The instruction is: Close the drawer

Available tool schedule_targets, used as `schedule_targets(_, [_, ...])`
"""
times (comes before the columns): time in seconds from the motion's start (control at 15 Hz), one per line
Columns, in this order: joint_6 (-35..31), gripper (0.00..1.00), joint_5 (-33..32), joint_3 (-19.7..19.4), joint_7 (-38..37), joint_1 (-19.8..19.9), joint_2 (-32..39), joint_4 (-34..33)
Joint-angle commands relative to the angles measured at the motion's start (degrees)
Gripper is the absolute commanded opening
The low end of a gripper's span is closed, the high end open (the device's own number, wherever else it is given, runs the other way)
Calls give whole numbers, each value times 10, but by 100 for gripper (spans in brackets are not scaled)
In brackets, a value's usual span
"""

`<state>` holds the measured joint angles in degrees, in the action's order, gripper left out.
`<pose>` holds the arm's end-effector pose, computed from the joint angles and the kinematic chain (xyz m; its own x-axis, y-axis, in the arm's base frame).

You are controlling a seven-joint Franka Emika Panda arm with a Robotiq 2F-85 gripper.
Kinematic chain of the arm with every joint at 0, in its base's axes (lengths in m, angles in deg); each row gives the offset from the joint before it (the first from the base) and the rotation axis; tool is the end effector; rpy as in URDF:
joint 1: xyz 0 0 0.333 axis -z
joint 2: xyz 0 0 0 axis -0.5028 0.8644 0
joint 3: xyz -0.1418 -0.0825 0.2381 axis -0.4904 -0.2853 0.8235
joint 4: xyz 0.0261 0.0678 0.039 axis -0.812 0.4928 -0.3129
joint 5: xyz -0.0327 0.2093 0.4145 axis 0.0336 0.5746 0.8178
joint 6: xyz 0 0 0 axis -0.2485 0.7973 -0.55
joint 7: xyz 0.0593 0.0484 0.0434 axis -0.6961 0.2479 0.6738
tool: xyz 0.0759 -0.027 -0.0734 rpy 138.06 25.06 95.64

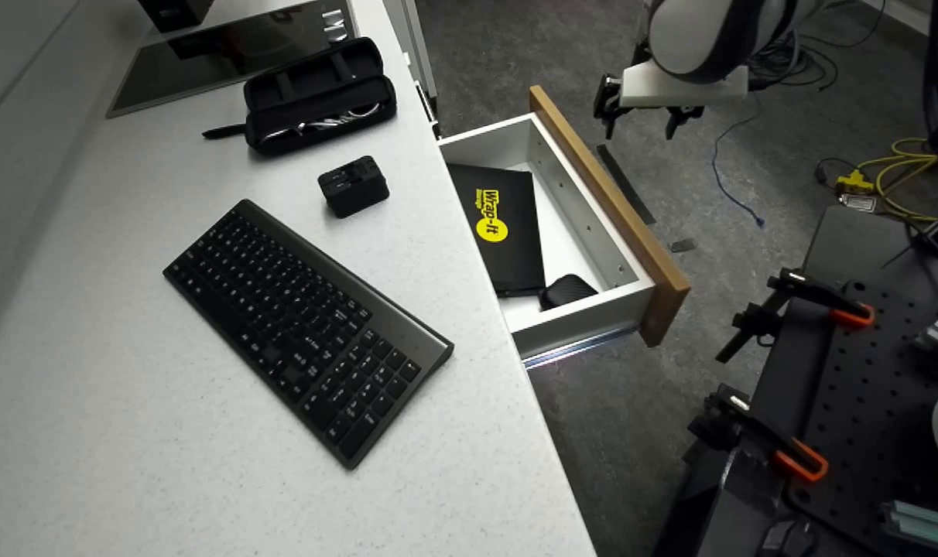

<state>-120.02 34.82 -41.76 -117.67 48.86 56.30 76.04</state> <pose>0.4767 -0.2450 0.0854 0.4580 -0.8701 0.1822 -0.8803 -0.4724 -0.0429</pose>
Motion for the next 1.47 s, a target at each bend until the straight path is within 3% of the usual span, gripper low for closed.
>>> schedule_targets(0.0, [2, 100, 69, -32, 48, -48, 15, -9])
schedule_targets(0.27, [2, 100, 75, -49, 53, -61, 15, -10])
schedule_targets(0.47, [12, 100, 77, -63, 47, -79, 63, -44])
schedule_targets(0.87, [0, 100, 152, -22, 61, -85, 142, -104])
schedule_targets(1.4, [33, 100, 226, 59, 129, -77, 165, -167])
